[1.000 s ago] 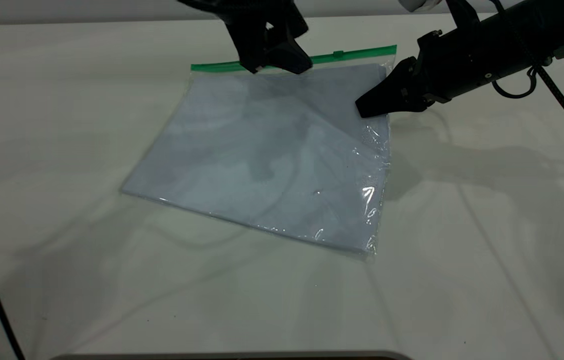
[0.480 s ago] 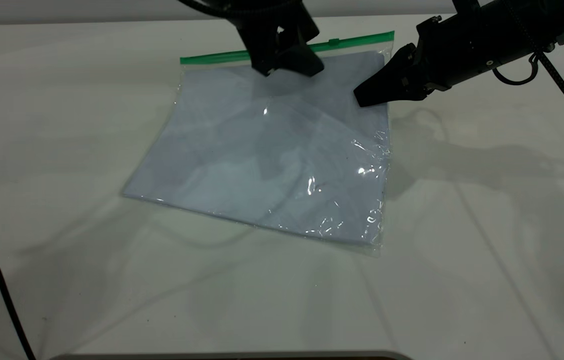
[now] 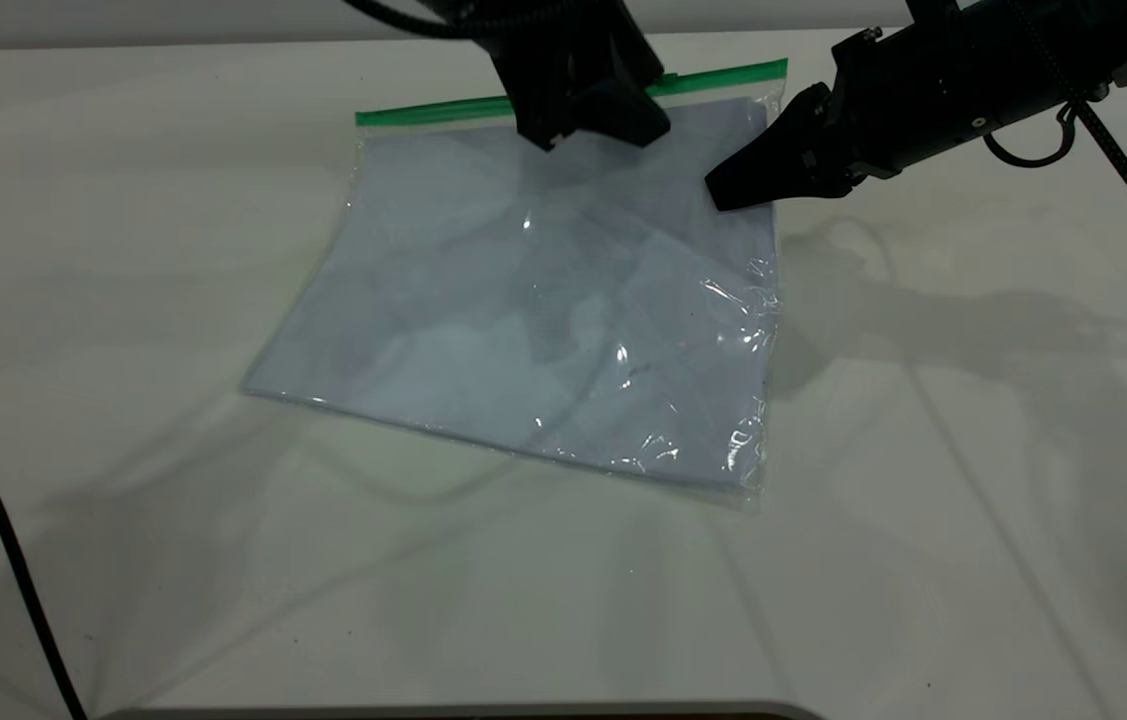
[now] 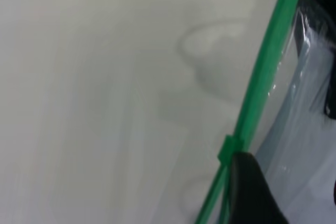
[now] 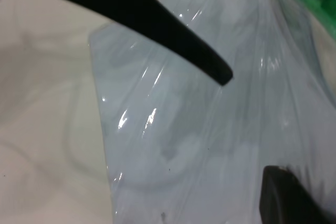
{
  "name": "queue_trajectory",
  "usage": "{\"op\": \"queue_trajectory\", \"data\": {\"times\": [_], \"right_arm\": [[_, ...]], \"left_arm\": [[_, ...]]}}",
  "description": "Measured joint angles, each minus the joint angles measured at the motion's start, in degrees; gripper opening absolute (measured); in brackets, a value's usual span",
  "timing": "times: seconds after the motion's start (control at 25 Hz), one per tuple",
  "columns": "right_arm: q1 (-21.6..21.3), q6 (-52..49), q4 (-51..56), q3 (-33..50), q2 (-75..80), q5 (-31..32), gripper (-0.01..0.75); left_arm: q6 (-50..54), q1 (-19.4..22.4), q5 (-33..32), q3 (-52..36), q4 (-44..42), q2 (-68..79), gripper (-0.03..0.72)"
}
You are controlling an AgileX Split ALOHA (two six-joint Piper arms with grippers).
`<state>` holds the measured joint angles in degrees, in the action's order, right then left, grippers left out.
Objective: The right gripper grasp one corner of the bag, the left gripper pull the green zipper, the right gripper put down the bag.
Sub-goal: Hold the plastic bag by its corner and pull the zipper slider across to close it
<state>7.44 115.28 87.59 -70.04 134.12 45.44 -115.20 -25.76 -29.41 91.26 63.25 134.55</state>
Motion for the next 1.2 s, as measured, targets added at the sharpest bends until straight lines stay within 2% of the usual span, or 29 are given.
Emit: {"op": "queue_trajectory", "data": {"times": [0.2, 0.52, 0.68, 0.96, 1.2], "right_arm": [[0.0, 0.02, 0.0, 0.0, -0.06, 0.0, 0.035], [0.0, -0.14, -0.17, 0.0, -0.06, 0.02, 0.035], [0.0, -1.13, 0.39, 0.01, -0.06, 0.02, 0.035], [-0.62, -3.32, 0.87, 0.01, -0.06, 0.48, 0.035], [-5.63, -5.31, 1.36, 0.11, -0.06, 3.32, 0.035]], "left_arm": [[0.0, 0.0, 0.0, 0.11, 0.0, 0.67, 0.393], [-0.06, 0.0, 0.42, 0.18, 0.23, 0.67, 0.132], [-0.06, 0.0, 0.25, 0.18, 0.08, 0.61, 0.056], [-0.06, 0.0, 1.83, 0.18, -0.19, 0.61, 0.037], [0.99, 0.63, 2.15, 0.18, -2.65, 0.61, 0.037]]}}
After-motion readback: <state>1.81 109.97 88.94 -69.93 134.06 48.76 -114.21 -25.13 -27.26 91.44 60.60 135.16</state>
